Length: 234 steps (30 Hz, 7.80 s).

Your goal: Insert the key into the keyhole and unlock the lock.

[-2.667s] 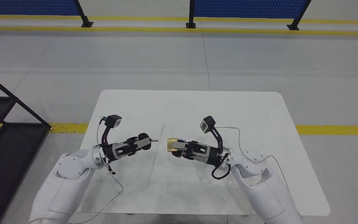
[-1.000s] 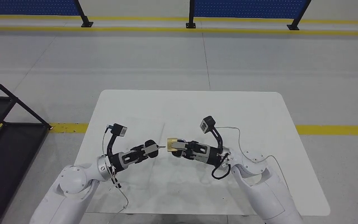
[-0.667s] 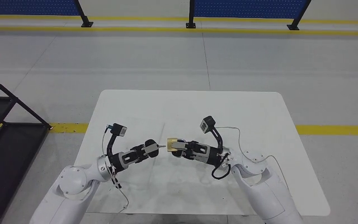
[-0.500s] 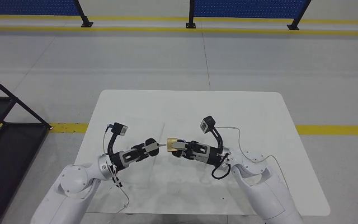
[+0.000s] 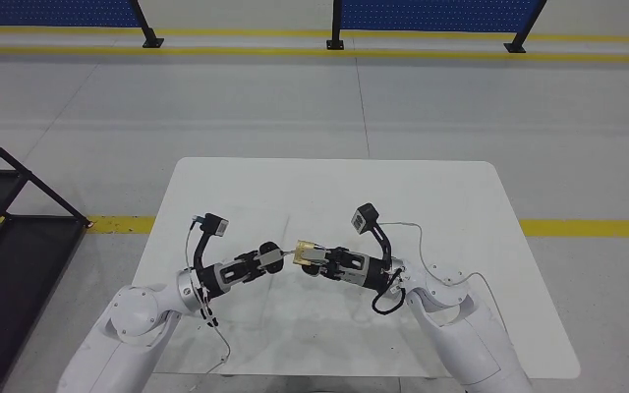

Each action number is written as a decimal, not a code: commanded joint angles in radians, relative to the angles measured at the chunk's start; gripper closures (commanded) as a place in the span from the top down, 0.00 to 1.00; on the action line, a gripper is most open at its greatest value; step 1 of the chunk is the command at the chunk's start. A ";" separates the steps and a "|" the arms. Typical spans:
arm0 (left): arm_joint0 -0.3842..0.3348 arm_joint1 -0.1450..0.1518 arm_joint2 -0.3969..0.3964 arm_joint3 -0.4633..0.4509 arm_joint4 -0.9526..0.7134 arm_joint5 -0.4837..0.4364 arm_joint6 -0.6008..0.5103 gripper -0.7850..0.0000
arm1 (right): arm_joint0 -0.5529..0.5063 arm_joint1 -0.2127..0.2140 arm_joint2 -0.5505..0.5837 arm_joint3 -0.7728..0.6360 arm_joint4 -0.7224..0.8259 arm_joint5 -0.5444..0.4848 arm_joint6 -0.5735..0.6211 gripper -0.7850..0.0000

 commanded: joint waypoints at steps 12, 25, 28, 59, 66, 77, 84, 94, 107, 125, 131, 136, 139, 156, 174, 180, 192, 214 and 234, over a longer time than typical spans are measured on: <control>0.016 0.003 -0.024 -0.011 0.000 -0.002 -0.014 0.00 | 0.000 0.000 0.000 0.000 0.000 0.000 0.000 0.00; 0.015 0.003 -0.017 -0.013 0.001 0.000 -0.016 0.00 | 0.000 0.000 0.000 0.000 0.000 0.000 0.000 0.00; 0.011 0.002 -0.016 -0.010 0.000 -0.002 -0.014 0.00 | 0.000 0.000 0.000 0.000 0.000 0.000 0.000 0.00; -0.014 0.005 -0.009 -0.009 0.000 0.035 -0.059 0.00 | -0.004 0.003 -0.004 -0.016 -0.020 0.008 -0.014 0.00; -0.013 0.009 -0.028 -0.011 -0.009 0.048 -0.092 0.00 | 0.009 0.013 0.004 -0.026 -0.041 0.030 0.033 0.00; -0.019 0.019 -0.051 -0.006 -0.027 0.083 -0.184 0.00 | 0.043 0.028 0.017 -0.026 -0.031 0.071 0.153 0.00; -0.029 0.026 -0.065 0.002 -0.054 0.098 -0.263 0.00 | 0.092 0.037 0.015 -0.006 -0.011 0.114 0.258 0.00; -0.046 0.033 -0.062 0.021 -0.103 0.127 -0.366 0.00 | 0.157 0.041 -0.009 0.038 0.010 0.144 0.321 0.00; -0.040 0.032 -0.045 0.008 -0.086 0.132 -0.338 0.00 | 0.145 0.045 -0.001 0.045 0.005 0.142 0.284 0.00; -0.032 0.034 -0.039 -0.009 -0.099 0.118 -0.307 0.00 | 0.143 0.060 -0.015 0.047 -0.006 0.107 0.285 0.00; -0.028 0.034 -0.034 -0.011 -0.093 0.102 -0.279 0.00 | 0.139 0.063 -0.022 0.041 0.007 0.096 0.273 0.00; -0.027 0.033 -0.027 -0.011 -0.097 0.097 -0.264 0.00 | 0.132 0.064 -0.027 0.037 0.026 0.084 0.254 0.00; -0.027 0.032 -0.024 -0.012 -0.093 0.085 -0.243 0.00 | 0.129 0.064 -0.031 0.036 0.034 0.079 0.241 0.00; -0.016 0.029 -0.014 -0.018 -0.076 0.052 -0.184 0.00 | 0.128 0.067 -0.053 0.038 0.058 0.063 0.205 0.00; -0.036 0.037 -0.013 -0.009 -0.087 0.094 -0.264 0.00 | 0.178 0.079 -0.070 0.056 0.037 0.092 0.309 0.00; -0.042 0.038 0.001 -0.007 -0.078 0.104 -0.280 0.00 | 0.190 0.082 -0.080 0.055 0.031 0.096 0.324 0.00; -0.054 0.039 0.013 -0.005 -0.081 0.111 -0.280 0.00 | 0.204 0.087 -0.100 0.055 0.019 0.101 0.341 0.00; -0.059 0.043 0.018 -0.001 -0.079 0.114 -0.278 0.00 | 0.216 0.099 -0.121 0.052 0.014 0.096 0.364 0.00; -0.068 0.044 0.042 0.006 -0.078 0.117 -0.284 0.00 | 0.227 0.107 -0.142 0.047 0.017 0.085 0.371 0.00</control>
